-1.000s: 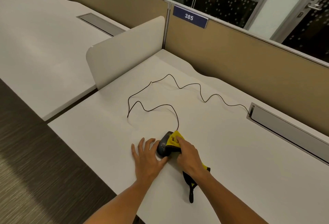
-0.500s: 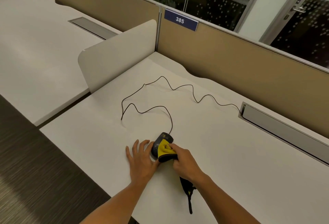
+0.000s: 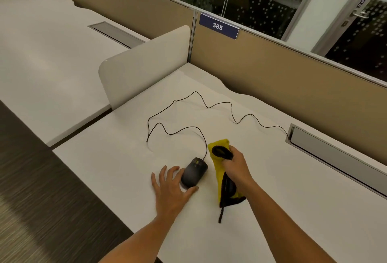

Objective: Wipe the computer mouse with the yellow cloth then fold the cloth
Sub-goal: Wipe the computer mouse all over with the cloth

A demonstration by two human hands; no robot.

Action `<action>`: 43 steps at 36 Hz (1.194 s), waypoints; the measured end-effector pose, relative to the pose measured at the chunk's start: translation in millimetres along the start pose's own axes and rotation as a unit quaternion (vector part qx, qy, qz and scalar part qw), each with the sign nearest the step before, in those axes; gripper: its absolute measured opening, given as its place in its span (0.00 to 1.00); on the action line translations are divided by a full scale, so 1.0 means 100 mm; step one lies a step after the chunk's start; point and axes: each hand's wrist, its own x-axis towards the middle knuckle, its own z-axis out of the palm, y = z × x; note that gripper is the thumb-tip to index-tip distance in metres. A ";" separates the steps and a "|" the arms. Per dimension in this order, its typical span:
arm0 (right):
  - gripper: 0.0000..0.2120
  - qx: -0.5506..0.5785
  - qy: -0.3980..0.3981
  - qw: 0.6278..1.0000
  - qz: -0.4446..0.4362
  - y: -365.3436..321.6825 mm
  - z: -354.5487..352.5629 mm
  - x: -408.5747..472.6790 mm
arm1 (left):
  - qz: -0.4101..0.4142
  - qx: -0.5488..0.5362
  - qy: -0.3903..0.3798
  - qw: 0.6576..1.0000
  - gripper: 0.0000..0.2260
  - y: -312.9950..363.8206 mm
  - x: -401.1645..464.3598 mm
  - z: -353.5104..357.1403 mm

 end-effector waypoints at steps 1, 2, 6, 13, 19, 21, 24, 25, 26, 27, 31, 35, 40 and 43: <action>0.20 -0.055 -0.011 0.998 -0.034 -0.03 0.02 0.04 | 0.000 -0.003 0.001 1.000 0.33 0.00 0.00 0.00; 0.20 -0.105 -0.025 0.992 -0.061 -0.06 0.04 0.07 | -0.001 -0.006 0.002 1.000 0.33 0.00 0.00 -0.01; 0.24 -0.245 -0.081 0.960 -0.107 -0.15 0.19 0.20 | -0.001 -0.004 0.004 1.000 0.32 0.00 0.00 0.00; 0.18 -0.343 -0.124 0.927 -0.093 -0.16 0.42 0.29 | 0.001 -0.001 0.012 1.000 0.31 0.01 -0.01 0.00; 0.23 -0.363 -0.129 0.917 -0.102 -0.05 0.55 0.25 | 0.003 0.003 0.016 1.000 0.31 0.01 0.00 0.00; 0.23 -0.361 -0.129 0.917 -0.110 -0.02 0.56 0.25 | 0.005 0.004 0.015 1.000 0.31 0.01 0.00 0.00; 0.23 -0.351 -0.131 0.919 -0.124 -0.01 0.54 0.24 | 0.003 0.006 0.014 1.000 0.32 0.01 0.00 0.00; 0.23 -0.352 -0.132 0.917 -0.131 -0.01 0.53 0.24 | 0.002 0.005 0.014 1.000 0.32 0.01 0.00 0.00; 0.21 -0.353 -0.135 0.915 -0.139 -0.01 0.52 0.24 | 0.000 0.003 0.014 1.000 0.32 0.00 0.00 0.00; 0.19 -0.356 -0.139 0.912 -0.147 -0.01 0.51 0.23 | 0.000 0.001 0.013 1.000 0.32 0.00 0.00 0.00; 0.14 -0.358 -0.159 0.901 -0.187 -0.01 0.49 0.16 | -0.001 -0.005 0.012 1.000 0.31 0.00 0.00 0.01; 0.14 -0.328 -0.172 0.898 -0.239 0.04 0.49 0.07 | -0.008 -0.003 0.008 1.000 0.30 0.01 0.00 0.01; 0.27 -0.397 -0.193 0.854 -0.274 0.13 0.46 0.03 | -0.010 0.002 0.011 1.000 0.31 0.02 0.00 0.01; 0.22 -0.404 -0.223 0.833 -0.304 0.10 0.43 0.02 | -0.014 0.018 0.014 1.000 0.30 0.04 0.00 -0.01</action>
